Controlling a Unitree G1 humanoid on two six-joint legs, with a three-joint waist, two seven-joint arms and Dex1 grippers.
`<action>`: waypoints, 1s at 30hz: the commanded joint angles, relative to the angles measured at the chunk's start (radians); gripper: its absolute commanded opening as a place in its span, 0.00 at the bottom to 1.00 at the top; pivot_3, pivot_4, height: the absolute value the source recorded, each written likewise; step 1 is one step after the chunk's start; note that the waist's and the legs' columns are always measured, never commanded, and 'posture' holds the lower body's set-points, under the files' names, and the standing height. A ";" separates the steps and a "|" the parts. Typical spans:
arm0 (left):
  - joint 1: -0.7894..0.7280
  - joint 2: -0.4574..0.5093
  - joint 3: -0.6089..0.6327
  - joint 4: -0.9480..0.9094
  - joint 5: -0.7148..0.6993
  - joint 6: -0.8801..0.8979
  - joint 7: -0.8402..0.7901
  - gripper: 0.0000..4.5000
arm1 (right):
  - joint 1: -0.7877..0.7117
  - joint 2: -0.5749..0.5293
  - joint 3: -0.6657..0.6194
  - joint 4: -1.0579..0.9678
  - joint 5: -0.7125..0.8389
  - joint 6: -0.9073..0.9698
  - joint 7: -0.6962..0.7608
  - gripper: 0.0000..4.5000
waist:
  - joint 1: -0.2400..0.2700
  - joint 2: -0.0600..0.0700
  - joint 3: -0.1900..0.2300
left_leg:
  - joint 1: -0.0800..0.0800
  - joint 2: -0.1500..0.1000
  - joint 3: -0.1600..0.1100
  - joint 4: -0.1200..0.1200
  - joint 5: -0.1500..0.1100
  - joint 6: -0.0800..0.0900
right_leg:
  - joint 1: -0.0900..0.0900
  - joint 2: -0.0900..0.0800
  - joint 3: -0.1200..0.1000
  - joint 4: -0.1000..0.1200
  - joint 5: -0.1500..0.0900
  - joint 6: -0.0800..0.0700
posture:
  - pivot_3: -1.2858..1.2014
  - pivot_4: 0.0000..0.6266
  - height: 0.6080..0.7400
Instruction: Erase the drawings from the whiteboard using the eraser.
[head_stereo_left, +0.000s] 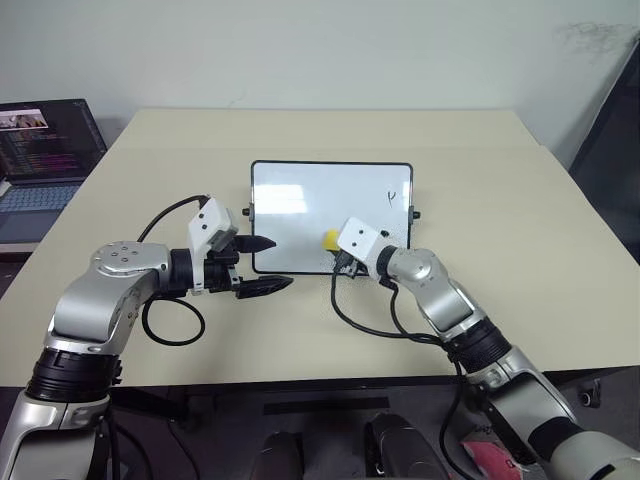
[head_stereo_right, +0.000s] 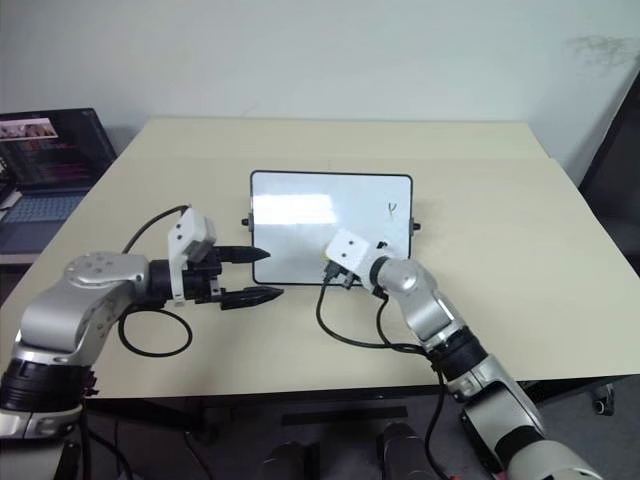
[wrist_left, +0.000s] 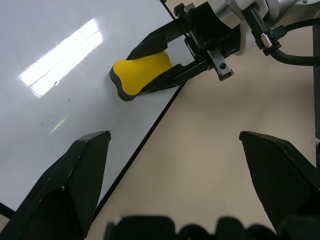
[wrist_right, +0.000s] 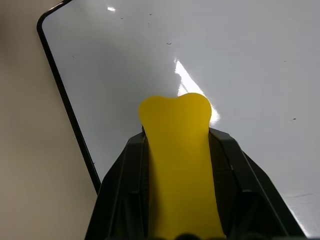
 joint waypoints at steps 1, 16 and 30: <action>-0.022 0.006 0.022 -0.017 -0.007 -0.011 -0.001 1.00 | -0.025 0.020 -0.050 -0.039 0.018 -0.021 -0.018 0.29 | -0.001 0.000 0.000 | -0.001 0.000 0.000 0.000 0.000 0.000 | -0.001 0.000 0.000 0.000 0.000 0.001 | 0.52 0.24 1.00; -0.036 -0.011 0.024 -0.054 -0.033 0.017 0.011 1.00 | 0.140 -0.045 -0.192 -0.265 0.045 -0.155 -0.097 0.29 | 0.005 0.001 0.001 | -0.024 0.000 -0.002 0.000 -0.003 -0.003 | -0.018 -0.001 -0.003 -0.002 0.001 -0.002 | 0.52 0.24 1.00; -0.113 -0.070 0.005 -0.070 -0.055 0.036 0.035 1.00 | 0.238 -0.070 -0.354 -0.344 0.080 -0.146 -0.205 0.29 | 0.004 0.001 0.001 | -0.023 0.000 -0.002 0.000 -0.003 -0.003 | -0.018 0.000 -0.002 -0.001 -0.001 0.002 | 0.52 0.24 1.00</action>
